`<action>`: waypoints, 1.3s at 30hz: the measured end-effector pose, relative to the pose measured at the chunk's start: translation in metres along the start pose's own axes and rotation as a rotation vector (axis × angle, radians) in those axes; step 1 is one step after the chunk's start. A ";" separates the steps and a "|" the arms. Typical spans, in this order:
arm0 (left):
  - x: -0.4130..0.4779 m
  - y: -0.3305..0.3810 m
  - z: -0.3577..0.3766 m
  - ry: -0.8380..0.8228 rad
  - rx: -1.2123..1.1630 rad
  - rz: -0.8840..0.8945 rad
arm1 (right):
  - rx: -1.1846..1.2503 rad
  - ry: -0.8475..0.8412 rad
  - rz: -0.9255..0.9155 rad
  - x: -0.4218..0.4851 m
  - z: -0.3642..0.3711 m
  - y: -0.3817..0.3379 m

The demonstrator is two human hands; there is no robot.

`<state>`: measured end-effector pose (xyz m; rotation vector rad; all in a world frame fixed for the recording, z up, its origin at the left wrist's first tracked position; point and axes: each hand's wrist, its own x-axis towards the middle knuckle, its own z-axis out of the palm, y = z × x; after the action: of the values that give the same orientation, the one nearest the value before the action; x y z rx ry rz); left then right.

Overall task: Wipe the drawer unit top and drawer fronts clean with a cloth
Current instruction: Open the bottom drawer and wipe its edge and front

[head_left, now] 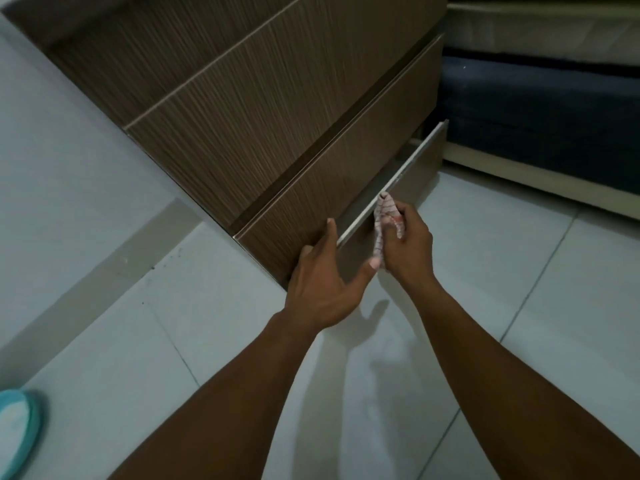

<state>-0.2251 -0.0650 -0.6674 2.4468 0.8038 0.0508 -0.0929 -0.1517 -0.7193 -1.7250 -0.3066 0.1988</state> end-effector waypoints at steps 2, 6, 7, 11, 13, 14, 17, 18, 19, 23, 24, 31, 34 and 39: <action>0.000 0.005 0.003 -0.018 0.019 0.008 | 0.019 0.057 0.000 -0.009 -0.004 0.005; -0.007 0.014 0.013 -0.011 0.044 0.092 | 0.012 0.055 -0.070 -0.026 -0.013 0.009; -0.009 0.014 0.012 0.002 0.015 0.100 | 0.010 0.046 -0.095 -0.029 -0.016 0.008; -0.027 -0.001 -0.003 0.111 0.062 0.181 | -0.097 0.069 -0.331 -0.039 -0.017 -0.003; -0.042 -0.011 -0.009 0.151 0.098 0.179 | -0.206 -0.014 -0.482 -0.045 -0.009 -0.006; -0.050 -0.016 -0.009 0.164 0.078 0.154 | -0.267 -0.120 -0.531 -0.049 -0.005 -0.006; -0.076 -0.023 0.001 0.120 0.000 0.095 | -0.504 -0.379 -0.675 -0.070 0.003 0.007; -0.082 -0.024 0.006 0.107 -0.029 0.080 | -0.543 -0.408 -0.717 -0.075 0.005 0.010; -0.085 -0.026 0.010 0.108 -0.047 0.067 | -0.555 -0.428 -0.747 -0.077 0.006 0.011; -0.081 -0.024 0.015 0.133 -0.038 0.052 | -0.559 -0.523 -0.817 -0.063 0.002 0.007; -0.079 -0.022 0.015 0.133 -0.045 0.051 | -0.555 -0.508 -0.813 -0.054 -0.003 0.008; -0.074 -0.018 0.018 0.121 -0.057 0.061 | -0.549 -0.451 -0.730 -0.035 -0.022 0.015; -0.068 -0.013 0.017 0.152 -0.058 0.130 | -0.542 -0.502 -0.808 -0.039 -0.022 0.019; -0.054 -0.003 0.021 0.128 -0.042 0.141 | -0.593 -0.411 -0.730 0.002 -0.041 0.018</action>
<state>-0.2665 -0.1031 -0.6793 2.4759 0.6757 0.2769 -0.0770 -0.1920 -0.7293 -2.0115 -1.3768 -0.0932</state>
